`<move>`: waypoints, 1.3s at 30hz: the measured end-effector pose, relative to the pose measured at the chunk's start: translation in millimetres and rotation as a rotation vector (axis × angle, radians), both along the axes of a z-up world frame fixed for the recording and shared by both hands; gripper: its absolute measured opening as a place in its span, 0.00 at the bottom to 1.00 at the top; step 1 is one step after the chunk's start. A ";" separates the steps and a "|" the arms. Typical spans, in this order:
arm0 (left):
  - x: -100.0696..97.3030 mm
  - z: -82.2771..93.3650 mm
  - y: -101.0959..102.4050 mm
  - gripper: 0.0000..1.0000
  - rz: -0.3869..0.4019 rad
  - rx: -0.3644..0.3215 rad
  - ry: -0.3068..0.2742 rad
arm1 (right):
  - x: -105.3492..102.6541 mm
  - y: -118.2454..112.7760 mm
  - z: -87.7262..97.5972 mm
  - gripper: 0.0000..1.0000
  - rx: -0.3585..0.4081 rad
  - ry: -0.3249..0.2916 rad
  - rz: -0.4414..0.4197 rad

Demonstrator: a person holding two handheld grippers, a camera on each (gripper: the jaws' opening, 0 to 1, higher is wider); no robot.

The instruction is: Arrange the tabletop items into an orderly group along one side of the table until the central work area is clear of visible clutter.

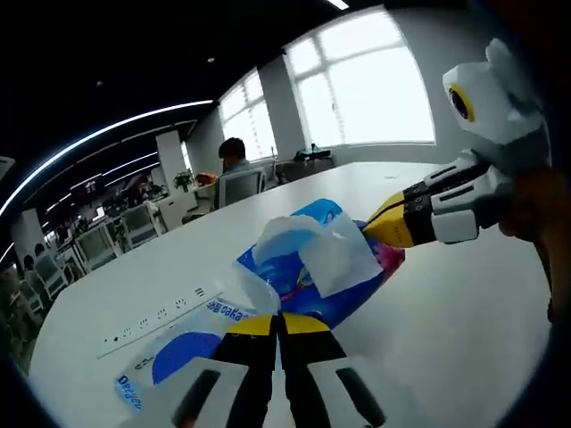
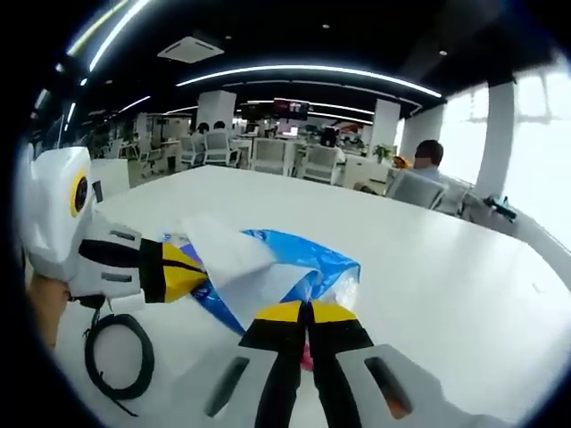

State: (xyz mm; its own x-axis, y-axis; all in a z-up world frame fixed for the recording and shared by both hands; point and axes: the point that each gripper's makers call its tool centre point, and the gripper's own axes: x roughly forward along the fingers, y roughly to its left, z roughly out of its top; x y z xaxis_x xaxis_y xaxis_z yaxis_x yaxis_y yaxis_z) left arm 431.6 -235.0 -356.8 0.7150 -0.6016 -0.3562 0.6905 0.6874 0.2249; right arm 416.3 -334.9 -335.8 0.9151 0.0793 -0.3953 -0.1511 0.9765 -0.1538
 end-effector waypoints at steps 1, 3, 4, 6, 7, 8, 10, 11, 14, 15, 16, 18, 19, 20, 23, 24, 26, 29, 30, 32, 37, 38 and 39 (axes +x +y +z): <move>-0.7 -0.8 -0.9 0.00 0.000 0.002 0.000 | -0.4 -0.9 -0.6 0.00 0.001 0.002 -0.001; -2.0 -2.4 -2.6 0.00 0.000 0.007 0.000 | -1.2 -2.6 -1.8 0.00 0.002 0.007 -0.003; -2.6 -3.1 -3.5 0.00 0.000 0.009 0.000 | -1.6 -3.5 -2.4 0.00 0.003 0.010 -0.004; -5.7 -6.2 -7.5 0.00 -0.003 0.018 -0.002 | -3.2 -8.6 -4.4 0.00 0.018 0.014 -0.008; -10.5 -9.2 -12.5 0.00 -0.006 0.020 0.003 | -5.9 -14.8 -8.5 0.00 0.035 0.024 -0.011; -10.6 -7.9 -14.8 0.00 -0.009 0.019 0.008 | -7.1 -17.3 -9.7 0.00 0.040 0.027 -0.011; -14.3 -10.7 -20.3 0.00 -0.013 0.016 0.013 | -9.6 -22.0 -10.6 0.00 0.054 0.033 -0.016; -16.8 -12.8 -23.9 0.00 -0.016 0.016 0.016 | -10.9 -25.4 -12.2 0.00 0.054 0.036 -0.015; -17.5 -13.2 -24.5 0.00 -0.015 0.016 0.015 | -12.1 -27.1 -14.7 0.00 0.061 0.042 -0.011; -19.5 -15.6 -26.7 0.00 -0.013 0.033 0.000 | -12.6 -28.0 -15.9 0.00 0.072 0.047 -0.010; -20.5 -16.4 -27.3 0.00 -0.013 0.036 0.001 | -13.2 -28.8 -16.8 0.00 0.078 0.048 -0.011; -22.0 -17.3 -28.8 0.00 -0.013 0.033 0.004 | -14.5 -30.3 -18.3 0.00 0.080 0.052 -0.012; -22.8 -17.7 -29.6 0.00 -0.013 0.032 0.006 | -15.1 -31.1 -19.1 0.00 0.080 0.055 -0.013; -23.5 -18.2 -30.4 0.00 -0.013 0.030 0.008 | -15.7 -31.9 -19.9 0.00 0.081 0.057 -0.014; -27.3 -21.2 -33.7 0.00 -0.016 0.040 0.009 | -17.6 -34.6 -22.9 0.00 0.086 0.068 -0.016; -28.7 -22.3 -34.6 0.00 -0.017 0.042 0.010 | -18.3 -35.4 -24.2 0.00 0.087 0.071 -0.016; -31.3 -25.3 -36.3 0.00 -0.018 0.055 0.010 | -19.9 -36.9 -28.4 0.00 0.086 0.086 -0.010; -33.1 -28.4 -37.9 0.00 -0.017 0.056 0.014 | -18.6 -39.8 -33.8 0.00 0.093 0.100 -0.014; -33.3 -29.4 -38.2 0.00 -0.018 0.059 0.015 | -18.5 -40.3 -36.0 0.00 0.097 0.105 -0.014; -33.6 -31.3 -38.7 0.00 -0.019 0.066 0.017 | -18.3 -41.3 -40.3 0.00 0.105 0.116 -0.014; -35.7 -39.3 -37.6 0.00 -0.016 0.057 0.057 | -19.6 -40.8 -50.2 0.00 0.131 0.144 -0.011; -36.7 -41.2 -37.9 0.00 -0.018 0.056 0.067 | -19.7 -40.8 -50.8 0.00 0.131 0.146 -0.011; -38.0 -43.8 -39.0 0.00 -0.021 0.060 0.074 | -19.8 -41.9 -53.7 0.00 0.133 0.156 -0.013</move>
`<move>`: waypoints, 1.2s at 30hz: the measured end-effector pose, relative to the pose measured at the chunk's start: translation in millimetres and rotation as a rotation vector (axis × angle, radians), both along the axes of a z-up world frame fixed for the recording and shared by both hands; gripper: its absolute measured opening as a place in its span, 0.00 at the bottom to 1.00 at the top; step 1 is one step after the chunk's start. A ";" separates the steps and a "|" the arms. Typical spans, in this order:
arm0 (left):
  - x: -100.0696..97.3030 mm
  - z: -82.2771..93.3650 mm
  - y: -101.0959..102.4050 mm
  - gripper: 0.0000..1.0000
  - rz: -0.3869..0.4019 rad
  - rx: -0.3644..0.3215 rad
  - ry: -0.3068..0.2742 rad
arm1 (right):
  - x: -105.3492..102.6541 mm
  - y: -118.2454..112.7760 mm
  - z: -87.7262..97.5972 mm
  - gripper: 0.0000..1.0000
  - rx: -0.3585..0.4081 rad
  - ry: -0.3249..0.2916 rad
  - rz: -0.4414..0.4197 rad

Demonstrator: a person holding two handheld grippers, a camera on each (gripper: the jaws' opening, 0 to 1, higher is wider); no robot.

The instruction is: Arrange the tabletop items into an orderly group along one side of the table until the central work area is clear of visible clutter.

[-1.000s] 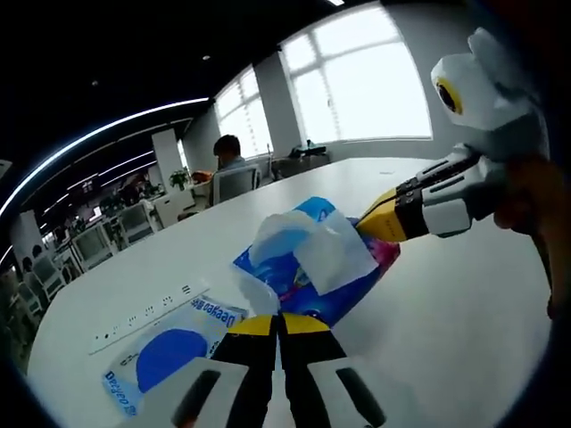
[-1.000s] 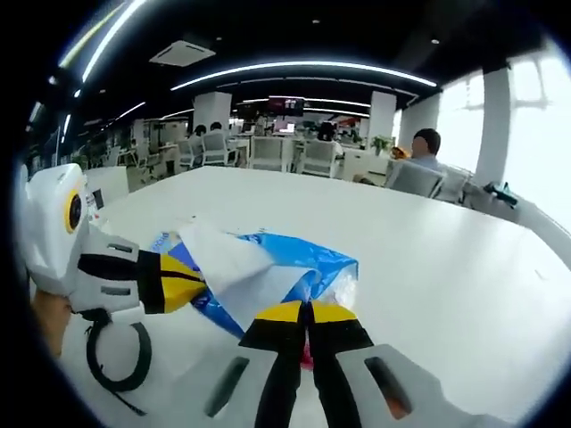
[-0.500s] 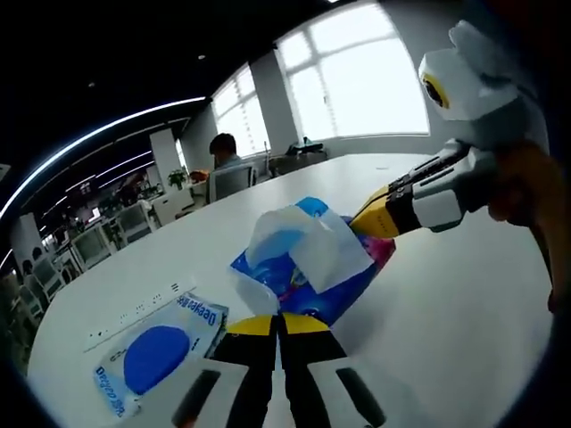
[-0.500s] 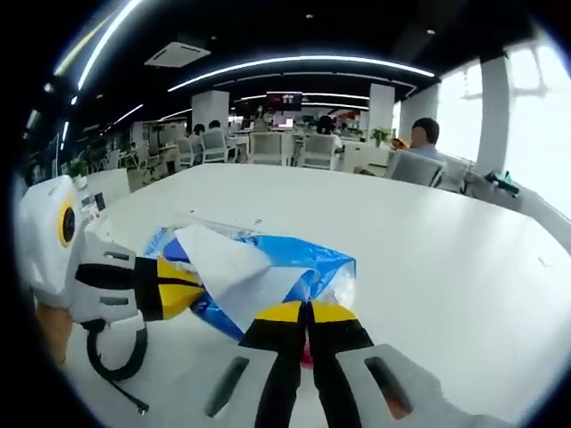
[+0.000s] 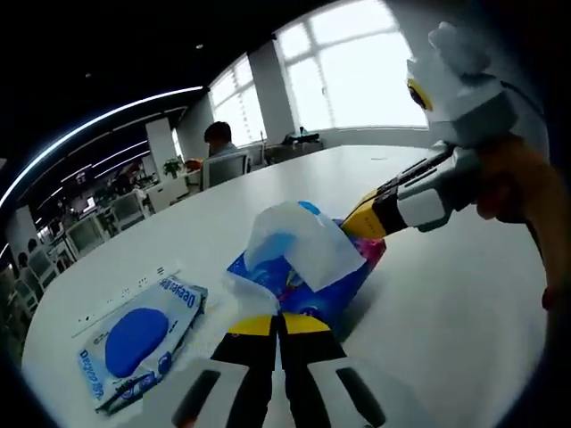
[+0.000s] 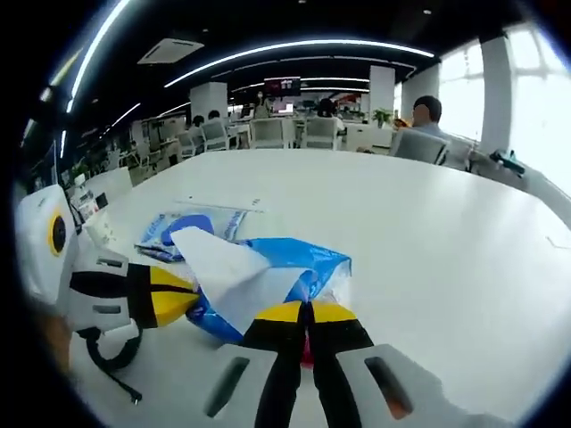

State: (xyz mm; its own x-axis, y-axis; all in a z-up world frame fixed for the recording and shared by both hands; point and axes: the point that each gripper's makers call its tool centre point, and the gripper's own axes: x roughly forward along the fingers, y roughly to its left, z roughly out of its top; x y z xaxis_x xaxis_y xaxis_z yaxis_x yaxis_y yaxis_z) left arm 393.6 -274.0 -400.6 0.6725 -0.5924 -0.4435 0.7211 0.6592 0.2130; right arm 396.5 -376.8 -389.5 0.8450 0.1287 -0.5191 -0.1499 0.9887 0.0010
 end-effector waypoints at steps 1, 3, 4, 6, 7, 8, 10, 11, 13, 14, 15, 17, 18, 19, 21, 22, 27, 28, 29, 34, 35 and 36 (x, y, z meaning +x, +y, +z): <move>-1.3 -2.6 -1.1 0.00 -0.004 0.004 0.007 | -0.1 -1.0 -2.9 0.00 0.002 0.010 -0.002; -3.4 -6.2 -2.8 0.00 -0.008 0.012 0.017 | 0.1 -2.6 -7.1 0.00 0.005 0.022 -0.006; -3.8 -6.6 -3.2 0.00 -0.011 0.016 0.016 | -0.5 -3.7 -9.7 0.00 0.008 0.029 -0.008; -3.6 -7.2 -2.7 0.00 -0.012 0.026 0.012 | -1.6 -3.7 -10.6 0.00 0.018 0.035 -0.007; -3.8 -7.8 -2.5 0.00 -0.012 0.029 0.013 | -2.6 -3.6 -10.7 0.00 0.022 0.037 -0.007; -4.7 -8.9 -2.8 0.00 -0.015 0.032 0.018 | -3.2 -3.4 -11.1 0.00 0.022 0.039 -0.005; -7.0 -12.3 -3.9 0.00 -0.023 0.045 0.030 | -5.0 -4.2 -14.9 0.00 0.005 0.057 -0.002; -7.6 -13.1 -4.2 0.00 -0.024 0.046 0.033 | -6.3 -6.0 -18.1 0.01 -0.014 0.073 -0.006; -11.0 -16.8 -5.8 0.00 -0.039 0.064 0.048 | -10.2 -12.3 -24.5 0.02 -0.090 0.112 -0.011; -11.1 -17.0 -6.3 0.01 -0.038 0.066 0.047 | -10.9 -11.3 -25.7 0.02 -0.102 0.117 -0.001; -11.3 -17.0 -6.3 0.01 -0.037 0.069 0.046 | -10.7 -9.7 -25.7 0.02 -0.105 0.113 0.004; -11.3 -16.3 -5.6 0.01 -0.037 0.077 0.044 | -12.1 -9.9 -24.2 0.03 -0.110 0.111 0.002; -11.3 -16.0 -5.3 0.01 -0.037 0.080 0.042 | -12.7 -10.0 -23.5 0.03 -0.112 0.110 0.001; -11.3 -15.7 -5.0 0.02 -0.038 0.084 0.041 | -13.4 -10.0 -22.8 0.03 -0.115 0.109 0.000; -11.7 -15.6 -4.2 0.02 -0.038 0.076 0.053 | -14.5 -10.4 -23.1 0.04 -0.123 0.114 0.002; -11.9 -15.5 -3.7 0.03 -0.038 0.074 0.059 | -14.9 -11.2 -23.3 0.05 -0.130 0.116 0.001; -10.6 -14.7 1.4 0.15 -0.044 0.132 0.030 | -16.6 -20.8 -22.5 0.25 -0.174 0.120 -0.023; -11.3 -12.8 2.9 0.17 -0.048 0.139 0.030 | -18.2 -22.5 -22.0 0.26 -0.178 0.121 -0.023; -12.1 -10.8 4.5 0.17 -0.052 0.147 0.031 | -19.8 -24.3 -21.6 0.26 -0.181 0.122 -0.023; -12.4 -1.8 12.9 0.25 -0.059 0.136 0.046 | -22.1 -29.5 -16.3 0.30 -0.176 0.112 -0.039; -12.2 -1.2 13.5 0.26 -0.059 0.135 0.046 | -22.7 -33.2 -13.4 0.33 -0.182 0.107 -0.058; -10.5 2.5 17.3 0.26 -0.056 0.129 0.042 | -23.4 -34.9 -11.7 0.35 -0.188 0.104 -0.064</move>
